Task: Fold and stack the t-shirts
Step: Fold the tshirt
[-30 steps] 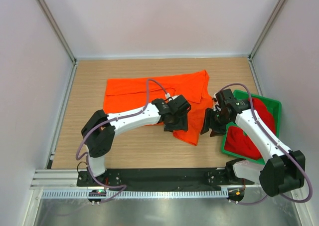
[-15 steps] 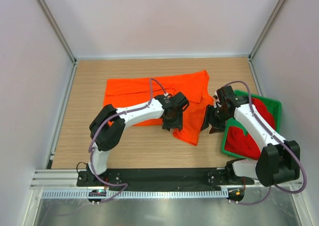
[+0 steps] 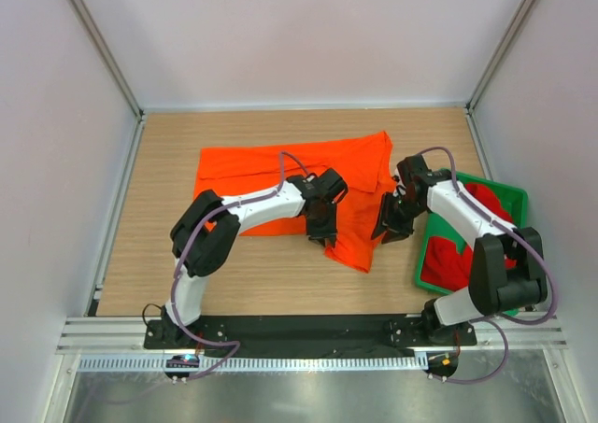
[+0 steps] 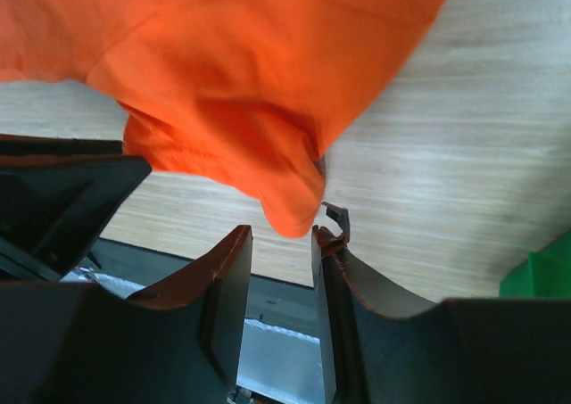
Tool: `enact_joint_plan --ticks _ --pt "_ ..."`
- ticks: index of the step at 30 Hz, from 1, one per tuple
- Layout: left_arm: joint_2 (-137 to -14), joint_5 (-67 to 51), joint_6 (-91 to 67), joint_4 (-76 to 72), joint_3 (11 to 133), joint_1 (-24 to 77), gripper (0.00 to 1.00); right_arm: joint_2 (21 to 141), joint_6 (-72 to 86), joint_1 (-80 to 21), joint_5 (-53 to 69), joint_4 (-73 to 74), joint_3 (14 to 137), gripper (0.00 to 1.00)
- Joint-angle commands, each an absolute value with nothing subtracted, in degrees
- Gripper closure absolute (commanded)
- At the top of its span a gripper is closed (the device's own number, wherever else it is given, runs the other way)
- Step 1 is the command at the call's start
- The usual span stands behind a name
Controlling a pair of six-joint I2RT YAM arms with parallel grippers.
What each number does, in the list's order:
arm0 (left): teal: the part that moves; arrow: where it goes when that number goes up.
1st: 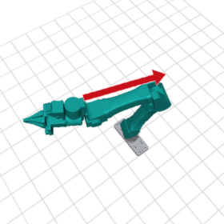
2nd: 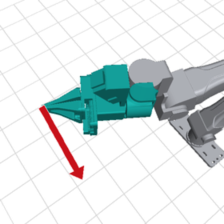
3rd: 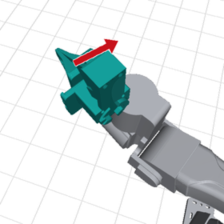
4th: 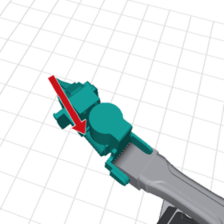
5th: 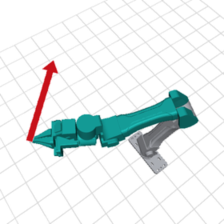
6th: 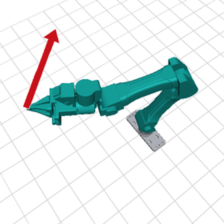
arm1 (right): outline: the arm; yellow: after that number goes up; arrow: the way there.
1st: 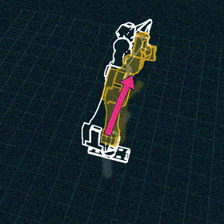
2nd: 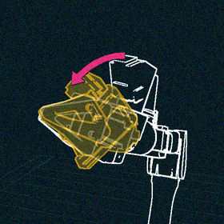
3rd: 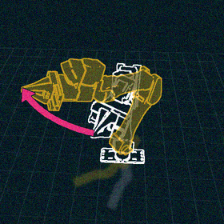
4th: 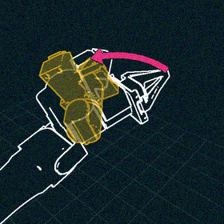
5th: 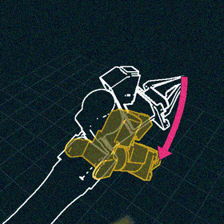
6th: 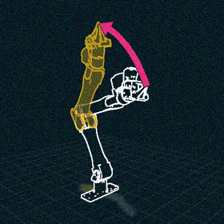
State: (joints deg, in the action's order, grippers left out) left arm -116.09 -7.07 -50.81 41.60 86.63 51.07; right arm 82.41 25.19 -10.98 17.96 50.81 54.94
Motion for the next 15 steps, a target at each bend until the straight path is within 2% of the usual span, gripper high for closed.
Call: enact_joint_plan --ticks 1,3,6,9,15 --pt "-115.5 -12.1 -51.6 36.4 84.3 49.9 0.72 84.5 26.7 -10.5 18.7 46.9 58.5 0.60" --pt "-115.1 -12.9 -51.9 35.8 83.7 49.6 0.79 86.6 26.8 -10.1 18.7 46.0 59.1 0.62" --pt "-114.4 -13.3 -51.9 35.9 82.5 49.4 0.89 91.1 26.1 -9.4 18.4 45.4 60.2 0.71" --pt "-113.2 -13.0 -51.9 36.1 81.1 49.0 0.99 95.3 26.1 -9.1 18.3 44.1 61.4 0.75" --pt "-110.8 -12.3 -51.4 36.8 78.0 48.1 1.00 100.0 26.6 -9.0 17.7 42.4 62.8 0.81"
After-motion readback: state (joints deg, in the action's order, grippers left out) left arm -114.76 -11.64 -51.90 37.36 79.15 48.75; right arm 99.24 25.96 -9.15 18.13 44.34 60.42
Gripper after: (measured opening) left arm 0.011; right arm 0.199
